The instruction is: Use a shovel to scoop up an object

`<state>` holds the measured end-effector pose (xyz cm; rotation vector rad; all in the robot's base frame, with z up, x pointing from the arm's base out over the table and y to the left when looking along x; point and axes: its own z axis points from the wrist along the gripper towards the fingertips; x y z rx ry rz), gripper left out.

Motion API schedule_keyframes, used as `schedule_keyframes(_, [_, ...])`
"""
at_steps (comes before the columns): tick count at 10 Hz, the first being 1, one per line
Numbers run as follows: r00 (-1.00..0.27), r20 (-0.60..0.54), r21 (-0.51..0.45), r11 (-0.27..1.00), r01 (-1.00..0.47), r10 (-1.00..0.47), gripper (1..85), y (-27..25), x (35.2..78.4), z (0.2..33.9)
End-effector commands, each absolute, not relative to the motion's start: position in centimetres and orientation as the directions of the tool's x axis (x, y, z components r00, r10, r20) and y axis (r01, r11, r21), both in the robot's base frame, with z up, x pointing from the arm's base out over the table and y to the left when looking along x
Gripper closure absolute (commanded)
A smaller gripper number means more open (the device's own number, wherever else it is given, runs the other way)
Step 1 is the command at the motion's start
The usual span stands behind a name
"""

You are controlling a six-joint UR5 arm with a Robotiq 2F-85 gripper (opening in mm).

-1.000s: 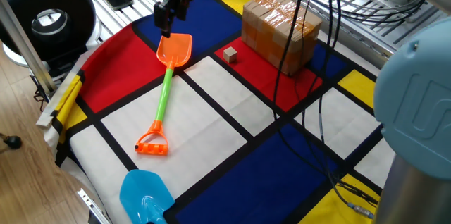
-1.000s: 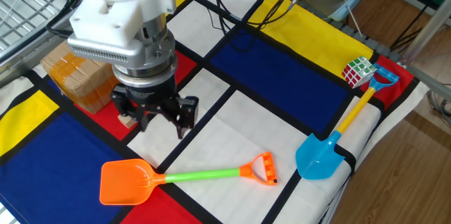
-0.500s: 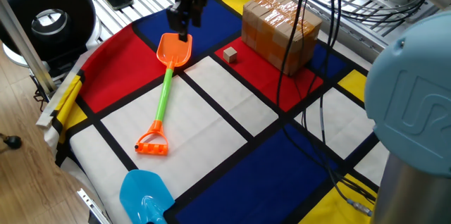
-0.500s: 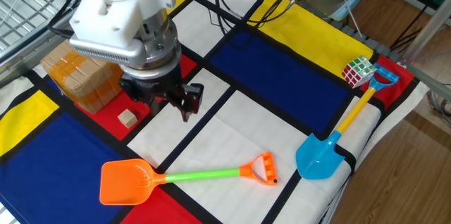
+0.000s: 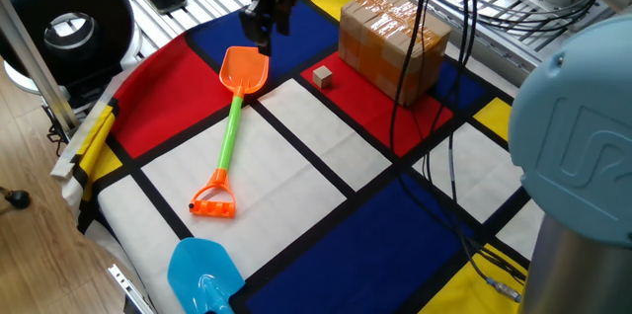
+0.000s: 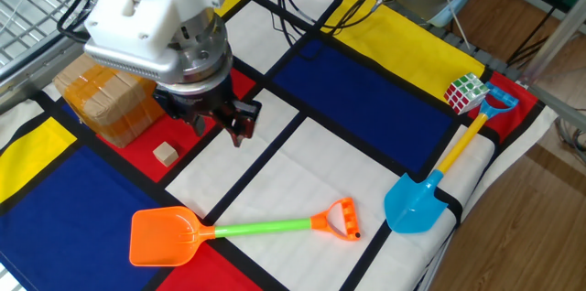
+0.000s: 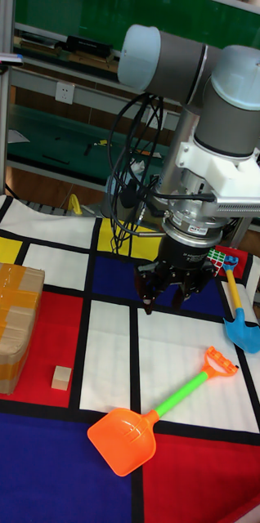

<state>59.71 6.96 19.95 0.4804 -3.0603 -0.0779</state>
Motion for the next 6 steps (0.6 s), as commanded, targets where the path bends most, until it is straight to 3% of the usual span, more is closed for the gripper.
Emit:
schedule_keyframes(1, [-0.964, 0.039, 0.07, 0.963, -0.261, -0.264, 37.0, 7.2, 59.5, 20.2])
schedule_keyframes(5, [-0.975, -0.049, 0.054, 0.974, -0.22, -0.217, 46.7, 7.4, 61.9, 20.1])
schedule_keyframes(6, [-0.979, -0.005, 0.108, 0.973, -0.203, -0.204, 50.3, 8.5, 60.5, 20.2])
